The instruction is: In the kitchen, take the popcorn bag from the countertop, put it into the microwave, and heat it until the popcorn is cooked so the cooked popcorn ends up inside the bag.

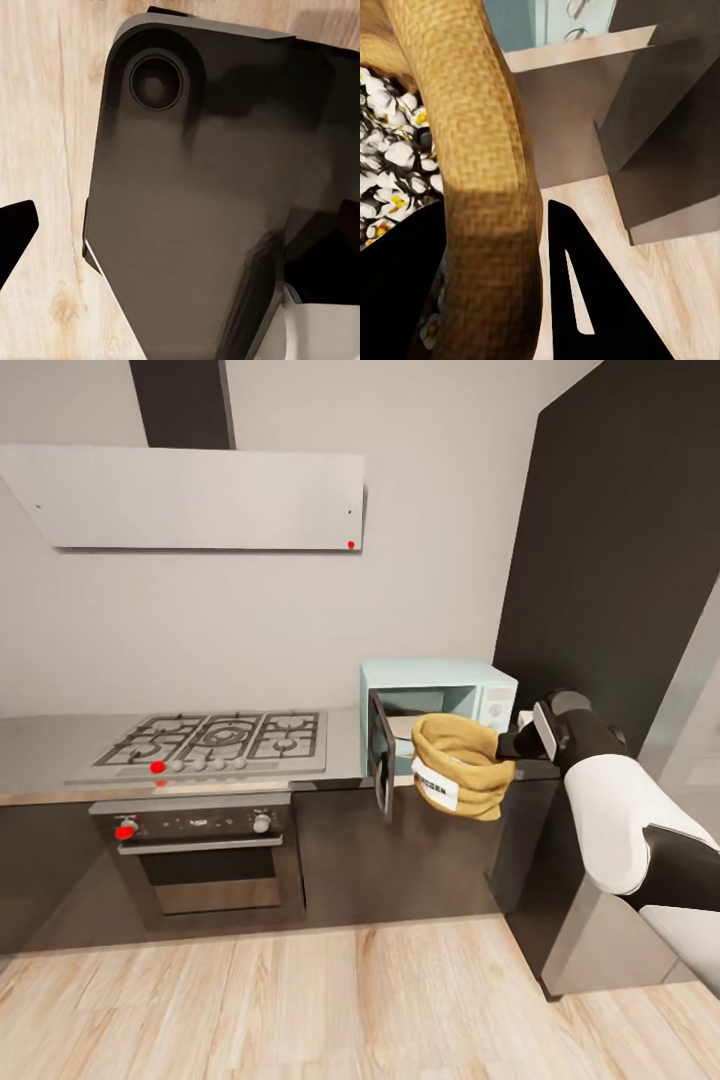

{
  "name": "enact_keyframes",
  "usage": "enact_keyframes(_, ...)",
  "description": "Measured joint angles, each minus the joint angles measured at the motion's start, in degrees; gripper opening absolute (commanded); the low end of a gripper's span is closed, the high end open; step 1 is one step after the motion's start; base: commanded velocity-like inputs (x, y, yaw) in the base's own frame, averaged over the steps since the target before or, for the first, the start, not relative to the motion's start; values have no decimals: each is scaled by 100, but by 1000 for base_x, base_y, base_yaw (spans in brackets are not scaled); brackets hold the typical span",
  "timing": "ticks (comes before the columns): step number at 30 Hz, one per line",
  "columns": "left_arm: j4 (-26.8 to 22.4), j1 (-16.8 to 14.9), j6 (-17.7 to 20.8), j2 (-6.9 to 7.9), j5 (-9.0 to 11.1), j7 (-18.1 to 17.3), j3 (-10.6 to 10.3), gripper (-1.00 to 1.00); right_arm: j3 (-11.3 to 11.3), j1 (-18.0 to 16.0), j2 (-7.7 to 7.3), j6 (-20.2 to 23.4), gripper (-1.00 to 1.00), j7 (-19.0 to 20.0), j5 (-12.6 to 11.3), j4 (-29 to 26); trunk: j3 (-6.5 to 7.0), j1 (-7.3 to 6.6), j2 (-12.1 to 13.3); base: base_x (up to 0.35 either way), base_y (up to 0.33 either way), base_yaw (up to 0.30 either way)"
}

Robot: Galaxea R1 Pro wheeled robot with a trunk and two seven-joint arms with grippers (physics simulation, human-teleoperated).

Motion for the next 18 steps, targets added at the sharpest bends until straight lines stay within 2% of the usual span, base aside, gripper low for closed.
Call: enact_keyframes(18,2,0,0,1,0,0,-6,100,15,0,2,0,-100,-17,20,-24,0,-1,0,211,0,0)
